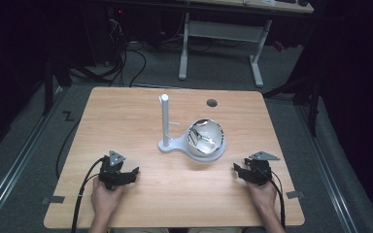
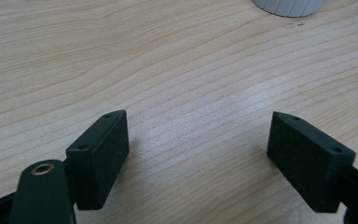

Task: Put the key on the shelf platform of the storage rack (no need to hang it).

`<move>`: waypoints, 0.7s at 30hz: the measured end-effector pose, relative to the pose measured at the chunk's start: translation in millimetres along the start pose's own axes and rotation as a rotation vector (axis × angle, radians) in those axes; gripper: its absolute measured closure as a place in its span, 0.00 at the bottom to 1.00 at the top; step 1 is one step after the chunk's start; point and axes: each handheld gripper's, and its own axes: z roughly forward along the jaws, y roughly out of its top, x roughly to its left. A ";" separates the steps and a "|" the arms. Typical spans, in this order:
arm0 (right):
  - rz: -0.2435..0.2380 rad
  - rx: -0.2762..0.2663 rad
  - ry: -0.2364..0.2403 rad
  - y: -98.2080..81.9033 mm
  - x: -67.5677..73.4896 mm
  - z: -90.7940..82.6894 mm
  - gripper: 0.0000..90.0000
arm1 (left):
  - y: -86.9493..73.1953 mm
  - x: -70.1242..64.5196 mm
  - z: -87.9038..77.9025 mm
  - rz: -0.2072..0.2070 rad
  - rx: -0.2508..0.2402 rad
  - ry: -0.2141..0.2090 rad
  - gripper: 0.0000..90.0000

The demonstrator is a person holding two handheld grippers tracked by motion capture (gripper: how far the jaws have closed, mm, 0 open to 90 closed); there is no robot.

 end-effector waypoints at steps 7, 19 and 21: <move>-0.037 -0.001 -0.019 -0.6 2.3 1.5 0.45 | -0.1 0.0 -0.1 0.000 0.000 0.000 0.23; -0.039 -0.001 -0.019 -0.7 2.5 1.5 0.45 | -0.2 0.1 -0.2 0.000 0.000 -0.002 0.23; -0.038 -0.001 -0.019 -0.7 2.5 1.5 0.45 | -0.2 0.0 -0.1 0.000 0.000 -0.002 0.23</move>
